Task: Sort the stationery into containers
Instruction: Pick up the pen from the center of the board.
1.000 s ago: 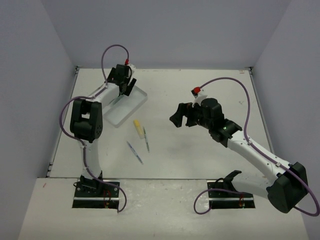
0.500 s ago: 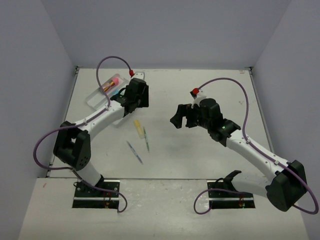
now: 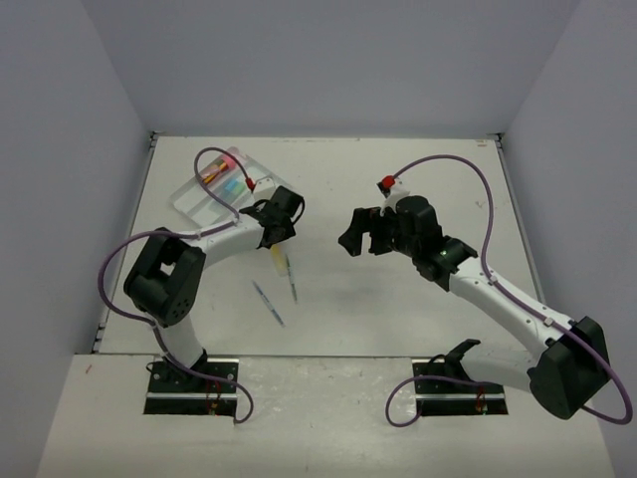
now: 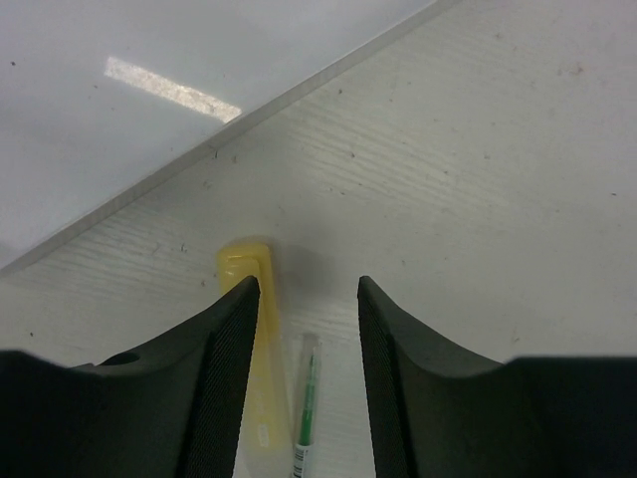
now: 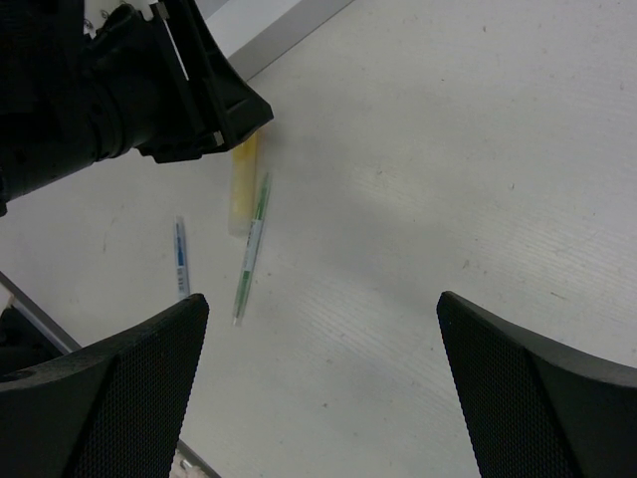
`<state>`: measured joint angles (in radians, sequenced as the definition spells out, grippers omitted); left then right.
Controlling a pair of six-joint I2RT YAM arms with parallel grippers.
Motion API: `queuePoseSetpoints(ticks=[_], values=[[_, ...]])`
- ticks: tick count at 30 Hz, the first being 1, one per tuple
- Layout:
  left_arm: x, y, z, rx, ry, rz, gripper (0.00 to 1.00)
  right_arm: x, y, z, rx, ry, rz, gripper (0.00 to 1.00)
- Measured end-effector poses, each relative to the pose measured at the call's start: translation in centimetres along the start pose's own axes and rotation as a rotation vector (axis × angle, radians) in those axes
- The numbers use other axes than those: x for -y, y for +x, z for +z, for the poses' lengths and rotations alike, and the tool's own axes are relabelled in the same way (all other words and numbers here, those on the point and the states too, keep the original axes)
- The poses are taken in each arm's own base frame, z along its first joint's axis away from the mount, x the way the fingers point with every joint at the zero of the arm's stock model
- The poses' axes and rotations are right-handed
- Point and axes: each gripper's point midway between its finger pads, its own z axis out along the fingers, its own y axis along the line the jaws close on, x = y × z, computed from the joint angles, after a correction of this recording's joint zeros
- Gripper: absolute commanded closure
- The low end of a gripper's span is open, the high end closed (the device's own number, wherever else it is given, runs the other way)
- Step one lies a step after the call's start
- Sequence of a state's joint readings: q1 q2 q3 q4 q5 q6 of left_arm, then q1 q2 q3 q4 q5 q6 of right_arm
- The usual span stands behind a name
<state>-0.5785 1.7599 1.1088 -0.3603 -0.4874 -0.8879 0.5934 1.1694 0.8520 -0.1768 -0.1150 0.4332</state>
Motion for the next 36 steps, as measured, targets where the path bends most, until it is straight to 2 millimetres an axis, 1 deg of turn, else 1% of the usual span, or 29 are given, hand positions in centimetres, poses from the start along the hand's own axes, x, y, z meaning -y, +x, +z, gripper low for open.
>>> queuePoseSetpoints(ticks=[1,3,16,20,28,31,34,35,36], values=[[-0.2,0.6,0.5,-0.012,-0.016,-0.006,0.54,0.0,0.0,0.0,-0.002,0.001,0.000,0.01],[-0.5,0.9,1.0,-0.011,-0.043,-0.020,0.53,0.1,0.1,0.1,-0.006,0.002,0.000,0.01],[-0.9,0.7,1.1,0.005,-0.072,-0.067,0.47,0.4,0.9,0.8,-0.038,0.009,0.005,0.01],[-1.4,0.9,1.0,0.008,-0.084,-0.063,0.47,0.5,1.1,0.9,-0.045,0.012,0.005,0.01],[-2.1,1.8,1.1,-0.007,-0.100,-0.049,0.48,0.6,1.5,1.2,-0.058,0.014,0.008,0.01],[-2.3,2.1,1.2,-0.012,-0.104,-0.046,0.51,0.6,1.5,1.2,-0.061,0.011,0.008,0.01],[-2.5,2.5,1.6,-0.020,-0.115,-0.043,0.67,0.6,1.5,1.2,-0.062,0.011,0.008,0.01],[-2.6,2.7,1.7,-0.023,-0.121,-0.040,0.69,0.6,1.6,1.2,-0.063,0.010,0.008,0.01],[-2.6,2.7,1.8,-0.023,-0.123,-0.043,0.73,0.6,1.6,1.3,-0.065,0.010,0.008,0.01]])
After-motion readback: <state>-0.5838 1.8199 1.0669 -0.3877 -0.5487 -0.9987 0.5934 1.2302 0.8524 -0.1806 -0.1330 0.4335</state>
